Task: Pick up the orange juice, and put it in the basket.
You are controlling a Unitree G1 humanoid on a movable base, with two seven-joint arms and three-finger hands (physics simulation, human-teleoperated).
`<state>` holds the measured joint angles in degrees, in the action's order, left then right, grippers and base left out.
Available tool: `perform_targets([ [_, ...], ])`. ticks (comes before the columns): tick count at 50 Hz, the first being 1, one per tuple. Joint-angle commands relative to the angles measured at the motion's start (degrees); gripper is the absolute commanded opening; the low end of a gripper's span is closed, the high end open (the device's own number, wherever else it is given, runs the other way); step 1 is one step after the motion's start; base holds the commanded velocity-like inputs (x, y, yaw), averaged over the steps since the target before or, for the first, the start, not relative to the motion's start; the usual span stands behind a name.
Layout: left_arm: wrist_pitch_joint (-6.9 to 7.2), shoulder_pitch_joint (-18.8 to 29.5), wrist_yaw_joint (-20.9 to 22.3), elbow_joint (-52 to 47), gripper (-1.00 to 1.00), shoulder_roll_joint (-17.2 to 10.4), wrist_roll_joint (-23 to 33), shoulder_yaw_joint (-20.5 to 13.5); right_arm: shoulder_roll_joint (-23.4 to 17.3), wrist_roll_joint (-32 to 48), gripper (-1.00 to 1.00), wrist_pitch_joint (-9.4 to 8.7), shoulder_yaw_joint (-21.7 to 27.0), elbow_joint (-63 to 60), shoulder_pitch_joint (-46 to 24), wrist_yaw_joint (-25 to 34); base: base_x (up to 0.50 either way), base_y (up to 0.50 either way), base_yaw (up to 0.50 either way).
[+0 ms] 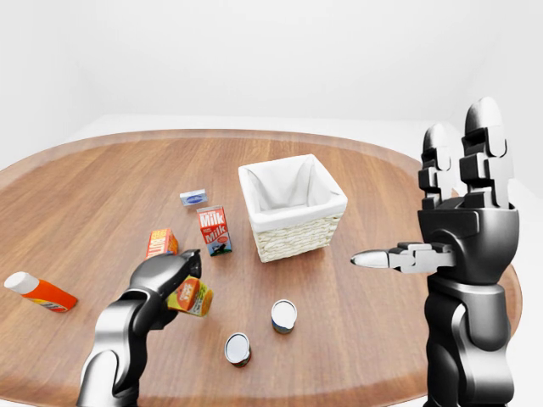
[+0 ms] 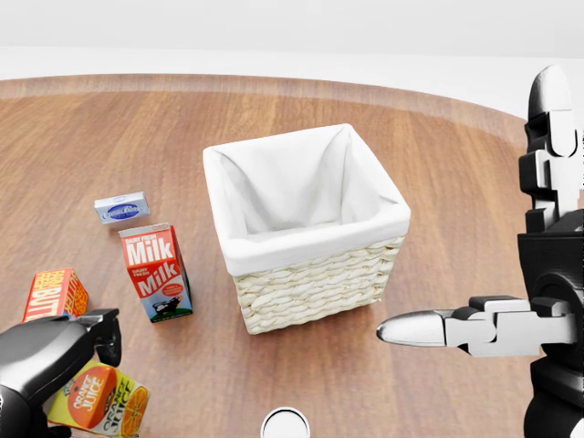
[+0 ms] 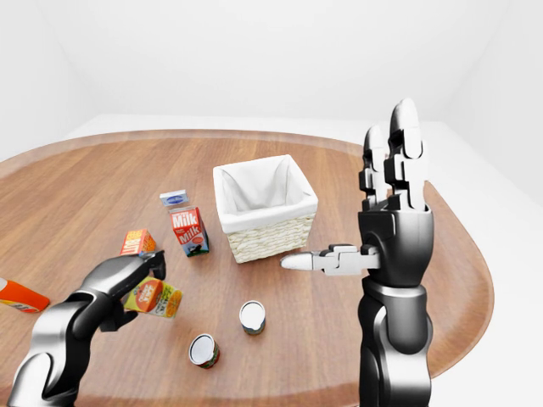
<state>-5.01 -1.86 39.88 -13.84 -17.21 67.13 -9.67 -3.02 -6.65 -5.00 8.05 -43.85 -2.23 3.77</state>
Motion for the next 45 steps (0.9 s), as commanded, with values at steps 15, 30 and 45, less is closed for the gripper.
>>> perform_targets([
  [15, 0.01, 8.0, 0.1, -14.4, -1.0, -2.9, -23.6, -5.3, 0.1, 0.1, 1.0, 0.0, -0.1, 0.3, 0.4, 0.1, 0.0, 0.0, 0.0],
  [30, 0.01, 11.1, 0.1, -18.4, -1.0, -6.2, -30.7, -8.4, 0.0, 0.1, 1.0, 0.0, 0.1, 0.3, 0.2, 0.0, 0.0, 0.0, 0.0],
  [45, 0.01, 13.2, 0.1, -20.2, -1.0, -9.1, -34.7, -11.4, 0.0, 0.1, 1.0, 0.0, 0.1, 0.2, 0.1, -0.1, 0.0, 0.0, 0.0],
])
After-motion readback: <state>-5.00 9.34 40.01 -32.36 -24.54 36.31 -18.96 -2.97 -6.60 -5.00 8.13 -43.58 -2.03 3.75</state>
